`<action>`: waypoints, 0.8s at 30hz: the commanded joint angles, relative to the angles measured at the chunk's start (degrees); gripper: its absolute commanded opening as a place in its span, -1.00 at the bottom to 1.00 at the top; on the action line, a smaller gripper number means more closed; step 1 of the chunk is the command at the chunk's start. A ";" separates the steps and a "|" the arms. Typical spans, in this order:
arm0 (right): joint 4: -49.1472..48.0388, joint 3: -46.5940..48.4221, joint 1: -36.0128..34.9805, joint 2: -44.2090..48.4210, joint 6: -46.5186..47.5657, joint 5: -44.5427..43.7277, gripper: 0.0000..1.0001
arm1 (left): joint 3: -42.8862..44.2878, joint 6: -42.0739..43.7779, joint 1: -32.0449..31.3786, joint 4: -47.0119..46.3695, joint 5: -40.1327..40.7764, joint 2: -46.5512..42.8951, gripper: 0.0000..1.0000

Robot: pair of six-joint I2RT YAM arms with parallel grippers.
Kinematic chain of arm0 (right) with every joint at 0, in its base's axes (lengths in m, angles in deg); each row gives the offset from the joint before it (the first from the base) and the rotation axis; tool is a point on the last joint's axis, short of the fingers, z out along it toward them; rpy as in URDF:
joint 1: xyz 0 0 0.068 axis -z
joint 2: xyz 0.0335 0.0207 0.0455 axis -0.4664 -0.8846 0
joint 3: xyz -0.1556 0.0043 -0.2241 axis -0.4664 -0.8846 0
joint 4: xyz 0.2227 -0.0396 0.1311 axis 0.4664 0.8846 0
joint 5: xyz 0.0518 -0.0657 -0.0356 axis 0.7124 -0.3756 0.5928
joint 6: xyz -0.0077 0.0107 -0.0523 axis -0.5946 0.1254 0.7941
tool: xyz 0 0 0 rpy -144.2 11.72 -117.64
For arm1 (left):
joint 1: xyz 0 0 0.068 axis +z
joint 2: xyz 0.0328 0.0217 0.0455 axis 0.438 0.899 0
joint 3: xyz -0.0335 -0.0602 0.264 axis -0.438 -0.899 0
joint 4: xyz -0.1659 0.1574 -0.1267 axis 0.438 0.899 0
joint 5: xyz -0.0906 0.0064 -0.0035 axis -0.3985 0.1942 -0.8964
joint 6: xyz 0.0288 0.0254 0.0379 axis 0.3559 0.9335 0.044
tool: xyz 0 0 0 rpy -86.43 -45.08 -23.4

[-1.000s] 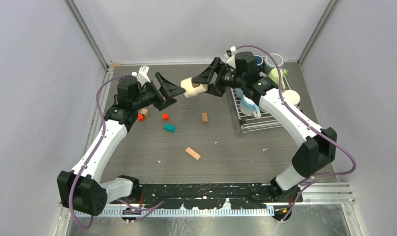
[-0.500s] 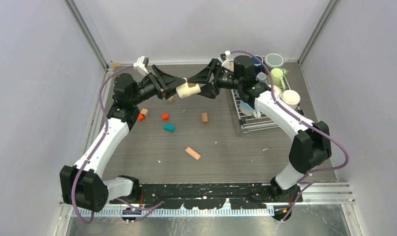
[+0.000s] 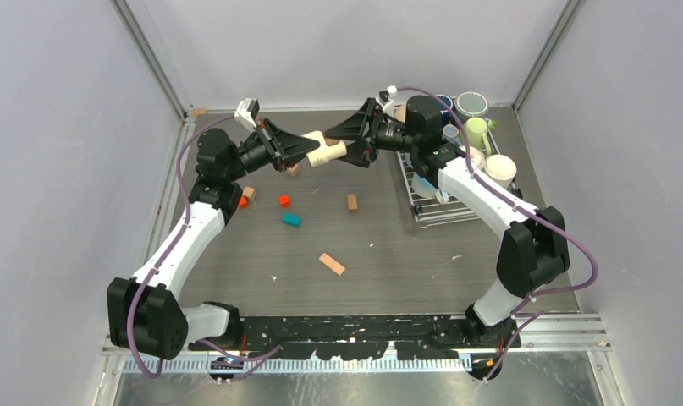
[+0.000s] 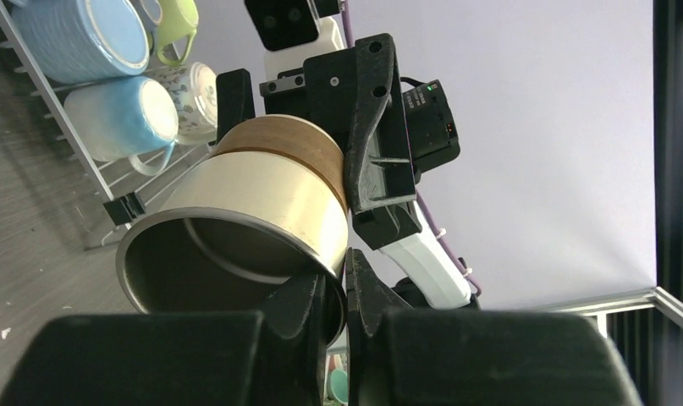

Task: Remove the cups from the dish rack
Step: Place the cup at the center of the board.

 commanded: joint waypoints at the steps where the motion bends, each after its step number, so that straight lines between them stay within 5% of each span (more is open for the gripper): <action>1: -2.04 -1.03 0.13 1.30 0.26 0.78 -0.45 | -0.25 -1.43 0.03 -5.35 -2.29 -0.41 -0.98; 5: 0.63 -1.01 0.13 1.91 2.24 0.18 -0.19 | -0.61 -1.03 -0.06 -5.26 -1.99 -0.66 -1.00; 10: 17.89 3.05 0.00 4.03 14.48 -5.55 0.95 | -0.50 3.46 -0.06 0.19 -0.73 -1.98 -1.00; 17: 35.12 6.18 0.03 7.74 25.20 -20.71 1.00 | 2.24 14.82 0.18 17.82 2.19 -5.95 -1.00; 24: 40.39 5.17 0.00 10.93 29.79 -29.47 1.00 | 7.81 28.97 0.46 40.57 10.64 -9.66 -1.00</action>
